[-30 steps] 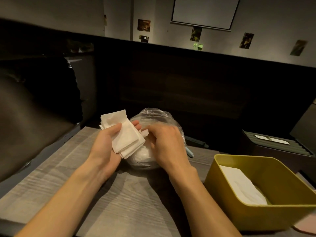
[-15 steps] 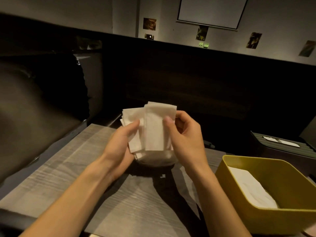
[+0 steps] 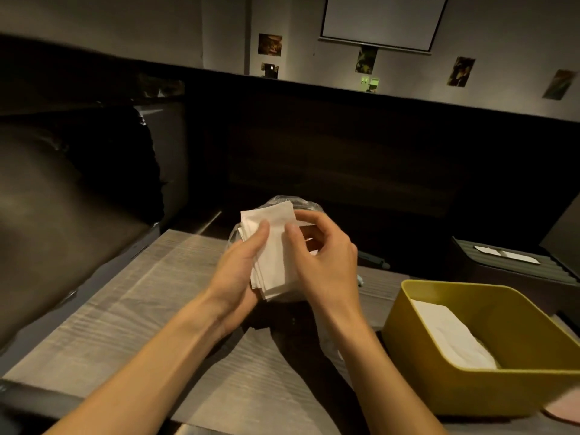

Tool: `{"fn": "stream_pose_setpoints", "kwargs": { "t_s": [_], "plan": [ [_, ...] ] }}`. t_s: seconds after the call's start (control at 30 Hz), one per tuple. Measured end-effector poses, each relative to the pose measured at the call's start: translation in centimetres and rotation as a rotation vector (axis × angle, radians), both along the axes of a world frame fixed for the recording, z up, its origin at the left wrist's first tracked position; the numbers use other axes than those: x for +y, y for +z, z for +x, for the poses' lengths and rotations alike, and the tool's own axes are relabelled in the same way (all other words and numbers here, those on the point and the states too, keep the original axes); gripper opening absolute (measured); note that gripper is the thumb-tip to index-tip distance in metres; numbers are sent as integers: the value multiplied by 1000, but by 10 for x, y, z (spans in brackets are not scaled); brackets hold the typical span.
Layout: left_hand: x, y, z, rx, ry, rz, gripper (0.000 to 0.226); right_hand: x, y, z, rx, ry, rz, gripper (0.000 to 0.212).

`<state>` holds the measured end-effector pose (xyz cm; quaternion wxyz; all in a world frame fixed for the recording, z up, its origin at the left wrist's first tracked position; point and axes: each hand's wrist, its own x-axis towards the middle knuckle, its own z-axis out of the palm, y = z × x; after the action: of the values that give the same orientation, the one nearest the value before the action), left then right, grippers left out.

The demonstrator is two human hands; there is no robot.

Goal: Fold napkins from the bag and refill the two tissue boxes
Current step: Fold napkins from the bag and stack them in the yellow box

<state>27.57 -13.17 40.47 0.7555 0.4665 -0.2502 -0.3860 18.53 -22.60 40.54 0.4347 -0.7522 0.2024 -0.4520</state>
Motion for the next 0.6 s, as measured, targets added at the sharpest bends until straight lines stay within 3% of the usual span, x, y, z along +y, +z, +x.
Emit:
{"fn": "stream_pose_setpoints", "kwargs": {
  "t_s": [0.23, 0.43, 0.5, 0.6],
  "plan": [
    [11, 8, -14, 125, -70, -39, 50, 10, -8, -37, 154, 59, 55, 39],
    [31, 5, -50, 151, -63, -66, 32, 29, -19, -68, 63, 127, 120, 35],
    [39, 0, -58, 83, -37, -63, 28, 34, -24, -78, 5, 163, 204, 33],
    [49, -11, -57, -111, 23, -18, 33, 39, -30, -92, -61, 105, 166, 33]
  ]
}}
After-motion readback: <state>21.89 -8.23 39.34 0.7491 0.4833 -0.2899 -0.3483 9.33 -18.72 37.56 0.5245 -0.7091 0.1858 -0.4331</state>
